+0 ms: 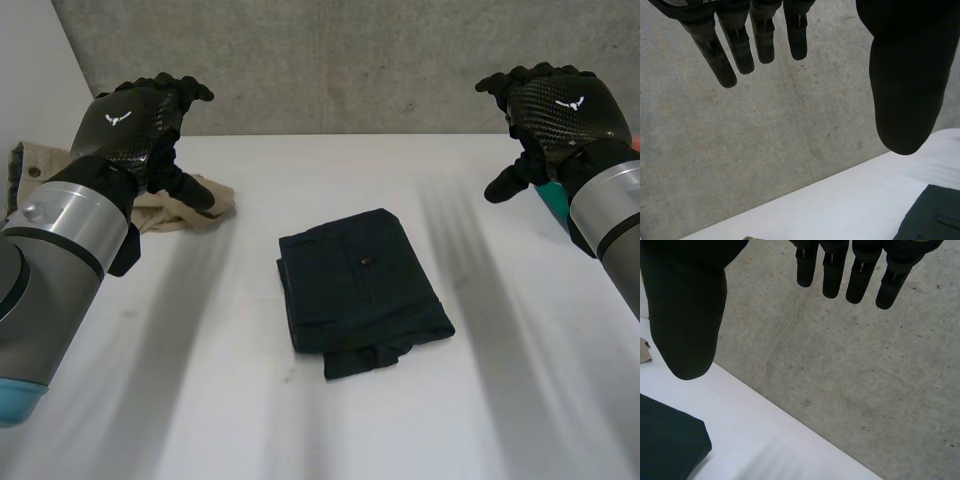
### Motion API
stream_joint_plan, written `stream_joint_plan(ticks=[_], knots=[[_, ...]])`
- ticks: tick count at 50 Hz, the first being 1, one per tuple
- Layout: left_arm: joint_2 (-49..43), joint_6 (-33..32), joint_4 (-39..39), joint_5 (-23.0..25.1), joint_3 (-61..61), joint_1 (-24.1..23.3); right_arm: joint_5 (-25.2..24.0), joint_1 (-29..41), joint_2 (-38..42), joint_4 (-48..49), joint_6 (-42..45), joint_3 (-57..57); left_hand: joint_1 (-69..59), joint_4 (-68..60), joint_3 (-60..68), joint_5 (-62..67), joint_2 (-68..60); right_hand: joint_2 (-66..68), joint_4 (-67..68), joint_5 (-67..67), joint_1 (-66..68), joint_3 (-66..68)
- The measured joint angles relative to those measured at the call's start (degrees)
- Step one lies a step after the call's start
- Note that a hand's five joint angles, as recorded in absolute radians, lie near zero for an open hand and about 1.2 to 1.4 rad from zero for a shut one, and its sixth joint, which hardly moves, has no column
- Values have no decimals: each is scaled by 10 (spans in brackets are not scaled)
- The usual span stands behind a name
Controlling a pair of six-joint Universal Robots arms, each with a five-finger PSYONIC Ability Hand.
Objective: Fold the laundry.
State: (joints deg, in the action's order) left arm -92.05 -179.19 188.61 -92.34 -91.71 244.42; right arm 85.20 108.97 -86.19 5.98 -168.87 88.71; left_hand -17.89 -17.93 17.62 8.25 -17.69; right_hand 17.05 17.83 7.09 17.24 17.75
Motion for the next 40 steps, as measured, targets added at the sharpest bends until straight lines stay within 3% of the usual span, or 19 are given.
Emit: stream_joint_plan(ticks=[5,20,29,34,40], knots=[[3,0,0,0,-2,-1,0,0,0,-11,7,-9,63,63,-57,-55,59,-52,-59,-44,-45,-56],[6,-2,1,12,-1,-2,-30,5,2,-54,57,-19,63,63,-57,-55,60,-52,-59,-44,-45,-57],[-1,-6,0,111,5,-6,-101,15,33,-128,193,6,63,63,-57,-55,60,-52,-59,-44,-45,-57],[-17,-9,2,186,7,-12,-120,35,71,-67,213,60,63,63,-57,-55,60,-52,-59,-44,-45,-57],[-51,-30,4,239,6,-24,-152,51,117,52,210,136,63,63,-57,-55,60,-52,-59,-44,-45,-57]])
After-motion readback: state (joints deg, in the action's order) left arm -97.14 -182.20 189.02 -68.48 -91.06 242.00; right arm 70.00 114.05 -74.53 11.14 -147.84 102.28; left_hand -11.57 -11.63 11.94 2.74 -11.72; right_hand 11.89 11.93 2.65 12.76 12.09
